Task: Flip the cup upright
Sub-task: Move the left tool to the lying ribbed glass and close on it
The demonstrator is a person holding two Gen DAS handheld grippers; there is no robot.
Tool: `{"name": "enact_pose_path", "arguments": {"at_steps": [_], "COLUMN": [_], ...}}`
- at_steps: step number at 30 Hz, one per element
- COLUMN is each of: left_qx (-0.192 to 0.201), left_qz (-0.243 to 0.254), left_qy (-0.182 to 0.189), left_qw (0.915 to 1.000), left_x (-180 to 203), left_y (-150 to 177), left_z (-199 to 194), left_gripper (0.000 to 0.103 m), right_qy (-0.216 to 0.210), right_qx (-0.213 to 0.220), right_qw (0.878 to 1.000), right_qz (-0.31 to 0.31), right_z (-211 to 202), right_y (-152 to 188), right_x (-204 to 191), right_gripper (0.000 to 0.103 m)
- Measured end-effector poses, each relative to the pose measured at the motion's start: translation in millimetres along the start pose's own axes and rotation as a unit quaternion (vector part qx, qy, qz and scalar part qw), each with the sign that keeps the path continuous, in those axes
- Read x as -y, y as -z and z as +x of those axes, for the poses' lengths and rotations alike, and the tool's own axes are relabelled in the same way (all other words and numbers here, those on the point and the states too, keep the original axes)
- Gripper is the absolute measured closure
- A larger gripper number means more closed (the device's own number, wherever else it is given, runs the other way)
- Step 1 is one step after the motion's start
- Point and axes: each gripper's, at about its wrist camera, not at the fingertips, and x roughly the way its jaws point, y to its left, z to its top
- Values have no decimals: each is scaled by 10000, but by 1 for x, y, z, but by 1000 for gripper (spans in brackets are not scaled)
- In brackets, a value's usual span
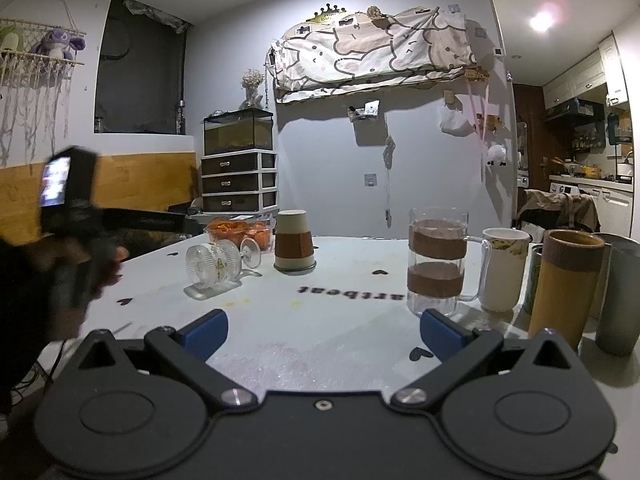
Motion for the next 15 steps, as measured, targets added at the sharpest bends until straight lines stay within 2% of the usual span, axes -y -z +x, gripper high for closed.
{"name": "enact_pose_path", "arguments": {"at_steps": [4, 6, 8, 13, 15], "left_qx": [-336, -567, -666, -713, -784], "left_qz": [241, 238, 170, -80, -187], "left_qy": [-45, -72, -72, 249, 380], "left_qw": [9991, 9981, 9976, 9971, 9960], "left_x": [-8, -15, -21, -34, -36], "left_y": [2, 7, 12, 17, 17], "left_z": [38, 57, 69, 82, 85], "left_gripper": [3, 8, 8, 9, 14], "right_qy": [-55, -85, -101, -107, -70], "right_qx": [-45, -85, -93, -139, -179], "right_qw": [10000, 9999, 9999, 9998, 9998], "right_qz": [59, 59, 15, 16, 0], "right_z": [2, 3, 2, 3, 5], "right_y": [3, 4, 5, 7, 9], "right_x": [0, 0, -1, 2, 2], "right_gripper": [0, 0, 0, 0, 0]}}
